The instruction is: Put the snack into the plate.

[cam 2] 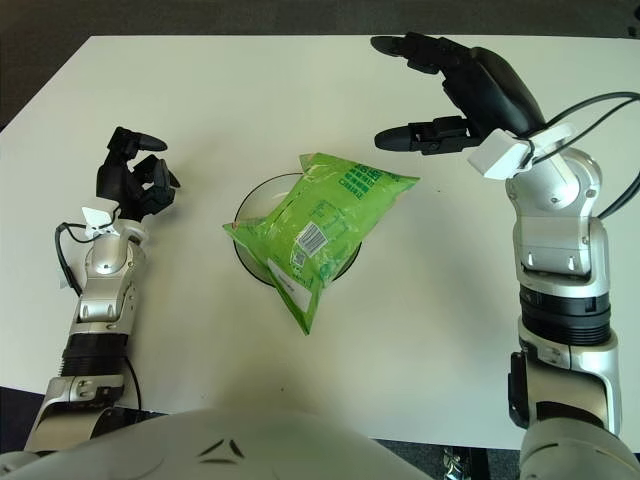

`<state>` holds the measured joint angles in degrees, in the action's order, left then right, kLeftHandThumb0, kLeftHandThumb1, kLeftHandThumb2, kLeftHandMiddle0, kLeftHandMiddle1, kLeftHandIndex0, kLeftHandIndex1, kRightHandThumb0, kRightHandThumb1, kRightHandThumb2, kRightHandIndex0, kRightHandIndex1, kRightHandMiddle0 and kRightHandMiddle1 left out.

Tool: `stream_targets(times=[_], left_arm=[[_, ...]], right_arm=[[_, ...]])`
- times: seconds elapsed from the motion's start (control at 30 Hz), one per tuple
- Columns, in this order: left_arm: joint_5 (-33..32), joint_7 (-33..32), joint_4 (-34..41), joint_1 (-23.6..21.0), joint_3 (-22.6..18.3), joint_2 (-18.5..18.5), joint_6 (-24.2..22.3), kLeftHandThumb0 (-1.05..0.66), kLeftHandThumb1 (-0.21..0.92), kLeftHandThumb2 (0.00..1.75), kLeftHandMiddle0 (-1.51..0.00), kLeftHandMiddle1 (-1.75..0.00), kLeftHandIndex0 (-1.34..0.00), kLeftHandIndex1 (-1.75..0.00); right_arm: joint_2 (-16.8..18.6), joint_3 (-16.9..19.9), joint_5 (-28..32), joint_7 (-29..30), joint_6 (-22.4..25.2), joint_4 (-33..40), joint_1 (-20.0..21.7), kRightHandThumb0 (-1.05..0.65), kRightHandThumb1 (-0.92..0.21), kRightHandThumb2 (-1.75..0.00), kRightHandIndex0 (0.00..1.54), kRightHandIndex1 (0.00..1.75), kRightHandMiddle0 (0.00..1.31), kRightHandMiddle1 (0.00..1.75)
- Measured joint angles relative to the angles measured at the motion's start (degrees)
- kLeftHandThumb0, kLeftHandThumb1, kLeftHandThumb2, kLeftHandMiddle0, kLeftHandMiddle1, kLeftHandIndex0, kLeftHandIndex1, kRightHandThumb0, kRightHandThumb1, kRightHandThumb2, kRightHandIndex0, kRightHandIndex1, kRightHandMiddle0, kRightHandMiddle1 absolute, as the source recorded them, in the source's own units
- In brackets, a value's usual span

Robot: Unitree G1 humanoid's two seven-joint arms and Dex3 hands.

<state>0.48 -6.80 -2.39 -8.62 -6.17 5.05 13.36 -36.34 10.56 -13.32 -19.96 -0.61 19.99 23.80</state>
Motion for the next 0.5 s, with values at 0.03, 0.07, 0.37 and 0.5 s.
stream_targets(times=[0.03,0.07,0.37,0.5], left_arm=[[0.0,0.0,0.0,0.0,0.0,0.0,0.0,-0.39,0.66,0.86,-0.85,-1.75,-0.36,-1.75],[0.0,0.0,0.0,0.0,0.0,0.0,0.0,-0.39,0.66,0.86,-0.85,-1.75,-0.36,-1.75],[-0.1,0.0,-0.3,-0.1,-0.2,0.0,0.0,-0.39,0.66,0.87,-0.85,-1.75,-0.36,-1.75],[-0.1,0.0,-0.4,-0.1,-0.2,0.0,0.0,-0.39,0.66,0.87,-0.85,-1.75,-0.36,-1.75]], right_arm=[[0.4,0.4,0.0,0.4,1.1,0.5,-0.4,-0.53,-0.92,-0.2,0.43,0.02,0.45,0.04],[0.8,0.9,0.1,0.8,2.4,1.0,-0.7,-0.52,-0.92,-0.2,0.43,0.02,0.45,0.04],[3.6,4.5,0.6,5.1,8.6,2.7,-2.9,-0.5,-0.92,-0.17,0.46,0.02,0.46,0.04],[3.8,6.0,1.5,6.0,8.1,2.0,-4.2,-0.48,-0.92,-0.16,0.47,0.02,0.46,0.04]])
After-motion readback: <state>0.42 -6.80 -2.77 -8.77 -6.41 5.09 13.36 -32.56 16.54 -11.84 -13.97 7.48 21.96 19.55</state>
